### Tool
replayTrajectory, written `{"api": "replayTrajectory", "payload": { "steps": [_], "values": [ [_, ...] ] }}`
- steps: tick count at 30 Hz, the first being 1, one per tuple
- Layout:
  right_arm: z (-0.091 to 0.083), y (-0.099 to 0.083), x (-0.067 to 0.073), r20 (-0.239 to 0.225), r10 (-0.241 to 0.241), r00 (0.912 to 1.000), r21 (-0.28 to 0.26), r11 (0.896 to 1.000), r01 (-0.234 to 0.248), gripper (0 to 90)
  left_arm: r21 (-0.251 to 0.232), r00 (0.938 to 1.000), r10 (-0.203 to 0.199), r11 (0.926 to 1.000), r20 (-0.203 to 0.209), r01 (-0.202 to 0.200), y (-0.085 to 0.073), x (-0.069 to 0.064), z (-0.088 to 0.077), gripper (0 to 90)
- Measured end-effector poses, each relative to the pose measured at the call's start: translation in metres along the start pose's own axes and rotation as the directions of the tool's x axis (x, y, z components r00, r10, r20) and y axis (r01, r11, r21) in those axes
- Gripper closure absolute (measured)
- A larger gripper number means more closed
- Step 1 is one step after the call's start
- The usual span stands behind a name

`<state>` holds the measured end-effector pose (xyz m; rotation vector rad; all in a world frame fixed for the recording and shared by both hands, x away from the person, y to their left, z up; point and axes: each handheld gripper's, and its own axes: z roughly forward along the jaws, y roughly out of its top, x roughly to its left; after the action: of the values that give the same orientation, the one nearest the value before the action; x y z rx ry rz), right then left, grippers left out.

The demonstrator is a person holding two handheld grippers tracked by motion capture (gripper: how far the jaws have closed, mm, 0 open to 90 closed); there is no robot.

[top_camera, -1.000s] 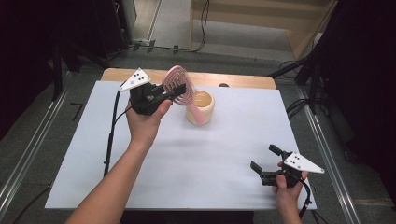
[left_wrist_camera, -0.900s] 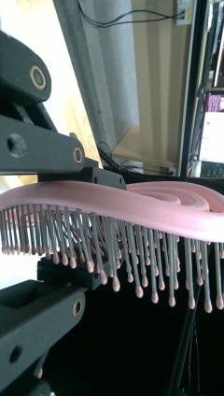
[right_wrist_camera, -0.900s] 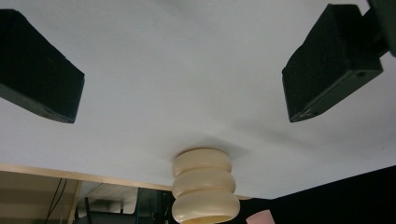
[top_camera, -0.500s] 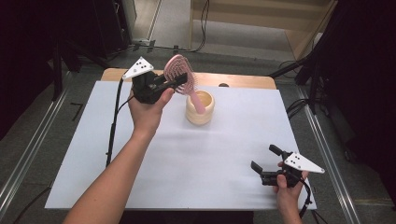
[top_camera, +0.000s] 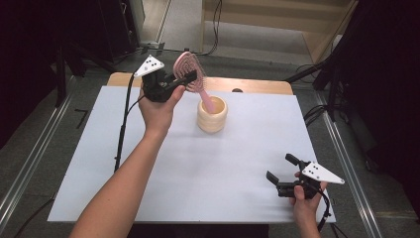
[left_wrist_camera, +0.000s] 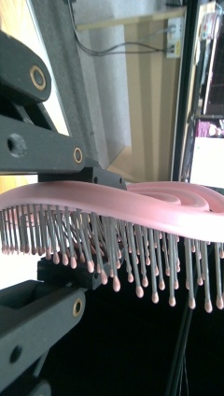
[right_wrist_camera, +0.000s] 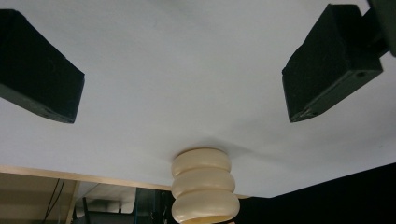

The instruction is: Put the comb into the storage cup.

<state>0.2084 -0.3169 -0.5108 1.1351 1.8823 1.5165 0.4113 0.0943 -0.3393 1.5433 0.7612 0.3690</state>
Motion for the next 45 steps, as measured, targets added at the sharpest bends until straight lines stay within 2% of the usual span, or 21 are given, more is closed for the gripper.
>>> {"api": "replayTrajectory", "payload": {
  "steps": [7, 14, 21, 27, 31, 35, 37, 38, 43, 45],
  "values": [
    [0.000, 0.000, 0.000, -0.004, 0.004, 1.0000, -0.001, 1.000, -0.004, 0.0, 0.003, 0.9997, -0.002, 1.0000, -0.023, 0.002, -0.009, 0.004, 0.014, 65.8],
    [-0.001, 0.000, -0.002, -0.008, 0.009, 0.9999, -0.007, 1.000, -0.009, 0.0, 0.056, 0.9958, 0.056, 0.9971, -0.072, -0.052, -0.025, 0.000, 0.033, 65.5],
    [0.000, 0.000, -0.001, -0.009, 0.006, 0.9999, -0.007, 1.000, -0.006, 0.0, 0.067, 0.9964, 0.032, 0.9974, -0.078, -0.027, -0.039, 0.003, 0.041, 65.1],
    [0.000, 0.000, -0.001, -0.007, 0.003, 1.0000, -0.005, 1.000, -0.003, 0.0, 0.086, 0.9969, -0.010, 0.9962, -0.078, 0.016, -0.055, 0.008, 0.046, 64.9],
    [0.001, 0.000, -0.001, -0.006, 0.005, 1.0000, -0.004, 1.000, -0.005, 0.0, 0.115, 0.9960, -0.015, 0.9931, -0.088, 0.025, -0.063, 0.008, 0.050, 64.3],
    [0.001, 0.000, -0.001, -0.006, 0.007, 1.0000, -0.003, 1.000, -0.007, 0.0, 0.148, 0.9967, -0.026, 0.9883, -0.077, 0.037, -0.069, 0.010, 0.053, 63.0],
    [0.001, 0.000, -0.001, -0.004, 0.006, 1.0000, -0.001, 1.000, -0.006, 0.0, 0.139, 0.9976, -0.050, 0.9887, -0.049, 0.056, -0.069, 0.011, 0.051, 59.3],
    [0.001, 0.000, -0.001, -0.005, 0.006, 1.0000, -0.001, 1.000, -0.006, 0.0, 0.137, 0.9971, -0.059, 0.9884, -0.047, 0.065, -0.068, 0.012, 0.051, 56.2],
    [0.001, 0.000, -0.001, -0.002, 0.005, 1.0000, -0.001, 1.000, -0.005, 0.0, 0.172, 0.9948, -0.085, 0.9806, -0.056, 0.094, -0.067, 0.016, 0.048, 27.4],
    [0.001, 0.000, 0.000, -0.001, 0.000, 1.0000, -0.002, 1.000, 0.000, 0.0, 0.182, 0.9955, -0.073, 0.9798, -0.061, 0.083, -0.068, 0.016, 0.045, 15.0]
  ]
}}
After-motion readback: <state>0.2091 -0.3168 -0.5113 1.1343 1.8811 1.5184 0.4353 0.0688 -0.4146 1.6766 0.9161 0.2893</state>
